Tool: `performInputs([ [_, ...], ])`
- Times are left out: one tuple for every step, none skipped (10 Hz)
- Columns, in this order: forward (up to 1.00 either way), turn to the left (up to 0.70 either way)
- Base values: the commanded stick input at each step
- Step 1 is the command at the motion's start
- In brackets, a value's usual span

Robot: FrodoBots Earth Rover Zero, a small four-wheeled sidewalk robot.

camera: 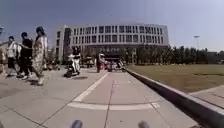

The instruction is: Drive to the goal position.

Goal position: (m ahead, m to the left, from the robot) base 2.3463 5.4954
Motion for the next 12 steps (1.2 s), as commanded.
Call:
performInputs([
  [0.4, 0.0],
  [0.11, 0.0],
  [0.37, 0.0],
  [0.63, 0.0],
  [0.43, 0.0],
  [0.68, 0.0],
  [0.45, 0.0],
  [0.22, 0.0],
  [0.06, 0.0],
  [0.04, 0.0],
  [0.04, 0.0],
  [0.2, 0.0],
])
